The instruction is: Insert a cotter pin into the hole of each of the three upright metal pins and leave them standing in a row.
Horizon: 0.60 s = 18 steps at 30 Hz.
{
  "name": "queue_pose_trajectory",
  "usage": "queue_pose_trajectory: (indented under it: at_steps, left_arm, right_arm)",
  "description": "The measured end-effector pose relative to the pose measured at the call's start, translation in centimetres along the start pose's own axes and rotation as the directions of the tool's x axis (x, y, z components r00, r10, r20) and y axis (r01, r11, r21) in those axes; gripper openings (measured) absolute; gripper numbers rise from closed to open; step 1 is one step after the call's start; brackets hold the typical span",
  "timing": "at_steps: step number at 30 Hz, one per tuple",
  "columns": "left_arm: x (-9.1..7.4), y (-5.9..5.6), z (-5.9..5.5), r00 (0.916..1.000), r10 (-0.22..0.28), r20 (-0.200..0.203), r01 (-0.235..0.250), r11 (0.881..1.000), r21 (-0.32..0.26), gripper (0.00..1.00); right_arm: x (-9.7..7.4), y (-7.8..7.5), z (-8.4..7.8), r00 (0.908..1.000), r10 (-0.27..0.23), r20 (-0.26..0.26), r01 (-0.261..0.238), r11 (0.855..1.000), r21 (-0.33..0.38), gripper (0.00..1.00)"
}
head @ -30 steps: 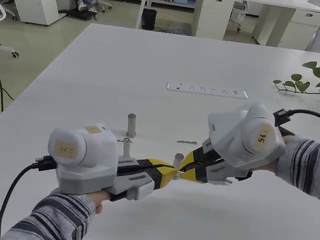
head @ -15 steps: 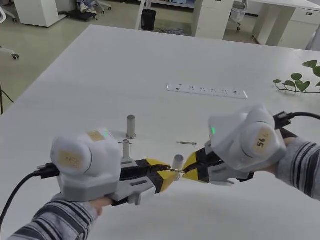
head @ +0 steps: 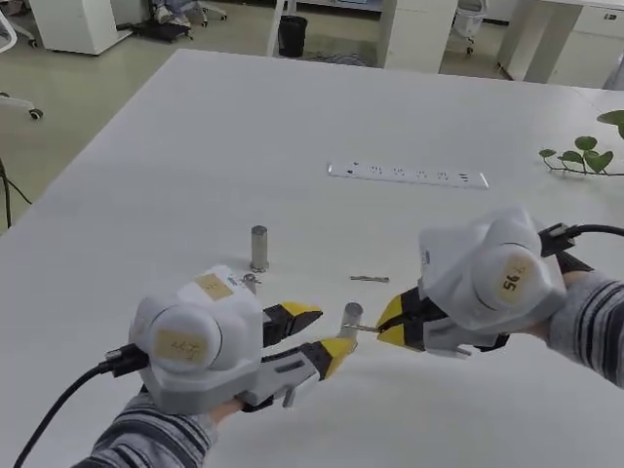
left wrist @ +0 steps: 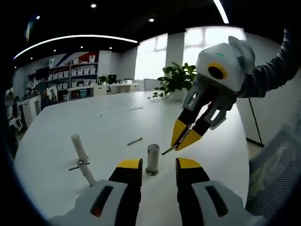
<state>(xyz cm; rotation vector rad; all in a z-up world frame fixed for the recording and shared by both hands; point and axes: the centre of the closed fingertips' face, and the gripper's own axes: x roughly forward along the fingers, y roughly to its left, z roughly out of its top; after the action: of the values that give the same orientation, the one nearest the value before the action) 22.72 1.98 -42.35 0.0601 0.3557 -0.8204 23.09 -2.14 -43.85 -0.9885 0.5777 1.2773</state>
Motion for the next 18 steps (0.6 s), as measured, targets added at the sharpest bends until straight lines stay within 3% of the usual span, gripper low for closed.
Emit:
queue_pose_trajectory:
  at_steps: [3,10,14,18]
  left_arm:
    - [0.2,0.4,0.0,0.9993,0.036,-0.003,-0.036,0.998,0.046,0.25]
    - [1.3,0.3,-0.4,0.9984,0.052,-0.020,-0.051,0.996,0.066,0.26]
    - [1.9,0.9,-0.8,0.9957,0.087,-0.033,-0.086,0.995,0.047,0.26]
    - [2.5,1.5,-1.0,0.9933,0.110,-0.034,-0.111,0.994,-0.021,0.25]
  right_arm:
    - [0.1,-0.4,-0.6,0.9999,-0.009,-0.015,0.009,1.000,0.013,0.00]
    - [0.2,-0.9,-1.5,0.9991,-0.012,-0.040,0.013,1.000,0.026,0.00]
    - [0.4,-1.0,-2.1,0.9982,-0.015,-0.058,0.017,0.999,0.031,0.00]
    - [0.4,-1.0,-2.6,0.9974,-0.021,-0.068,0.023,0.999,0.039,0.00]
